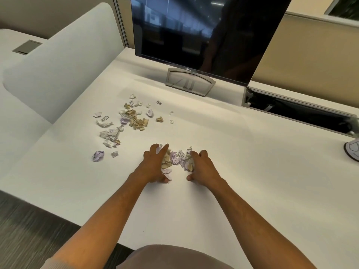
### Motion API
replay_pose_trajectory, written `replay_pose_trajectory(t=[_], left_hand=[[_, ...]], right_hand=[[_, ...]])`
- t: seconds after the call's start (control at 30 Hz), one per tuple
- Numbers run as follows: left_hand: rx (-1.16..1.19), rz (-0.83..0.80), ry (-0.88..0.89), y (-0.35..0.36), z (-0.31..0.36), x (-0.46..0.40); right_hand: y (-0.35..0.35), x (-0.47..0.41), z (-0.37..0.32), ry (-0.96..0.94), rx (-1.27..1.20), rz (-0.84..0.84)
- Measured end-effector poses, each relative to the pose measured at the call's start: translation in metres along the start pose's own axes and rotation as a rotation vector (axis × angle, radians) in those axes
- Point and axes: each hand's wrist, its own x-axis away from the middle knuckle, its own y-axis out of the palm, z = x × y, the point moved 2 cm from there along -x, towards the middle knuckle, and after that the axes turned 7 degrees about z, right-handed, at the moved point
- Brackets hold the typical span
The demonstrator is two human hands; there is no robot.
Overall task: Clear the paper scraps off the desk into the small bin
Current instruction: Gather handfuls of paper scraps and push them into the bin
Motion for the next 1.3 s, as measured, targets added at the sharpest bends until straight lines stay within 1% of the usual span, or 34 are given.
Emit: replay_pose_trajectory(t=[0.13, 0.2, 0.27, 0.33, 0.43, 0.53, 0.63, 0.73, 0.8, 0.93, 1.07, 1.13, 1.2, 1.3], left_hand=[[-0.049, -0.033, 0.002, 0.000, 0.011, -0.008], [-0.038, -0.046, -0.010, -0.003, 0.016, -0.010], [-0.050, -0.072, -0.018, -0.005, 0.019, -0.010], [-0.089, -0.084, -0.005, -0.004, 0.021, -0.009], [-0.147, -0.048, 0.049, 0.002, 0.025, -0.007], [-0.145, 0.002, 0.087, 0.006, 0.023, -0.007], [-0.206, 0.061, 0.167, 0.009, 0.018, -0.006], [-0.191, 0.115, 0.209, 0.012, 0.016, -0.003], [-0.163, 0.152, 0.219, 0.013, 0.016, -0.001], [-0.127, 0.177, 0.239, 0.015, 0.017, 0.002], [-0.102, 0.219, 0.269, 0.016, 0.013, 0.003], [-0.078, 0.246, 0.269, 0.018, 0.011, 0.005], [-0.048, 0.257, 0.256, 0.018, 0.011, 0.006], [0.023, 0.262, 0.195, 0.015, 0.011, 0.005]], right_hand=[[-0.004, -0.006, -0.005, 0.009, -0.024, -0.024], [-0.009, -0.007, -0.006, 0.017, -0.027, -0.001], [-0.012, -0.007, -0.007, 0.017, 0.019, 0.029], [-0.011, -0.004, -0.011, 0.004, 0.091, 0.020], [-0.001, -0.003, -0.019, -0.065, 0.188, 0.033], [0.009, -0.002, -0.022, -0.144, 0.236, 0.074], [0.017, 0.001, -0.020, -0.196, 0.275, 0.112], [0.024, 0.006, -0.018, -0.241, 0.340, 0.169], [0.027, 0.008, -0.018, -0.257, 0.340, 0.188], [0.027, 0.012, -0.019, -0.284, 0.308, 0.204], [0.025, 0.015, -0.017, -0.273, 0.301, 0.165], [0.025, 0.014, -0.015, -0.262, 0.278, 0.181], [0.024, 0.011, -0.010, -0.219, 0.171, 0.219], [0.015, 0.011, -0.003, -0.082, -0.176, 0.253]])
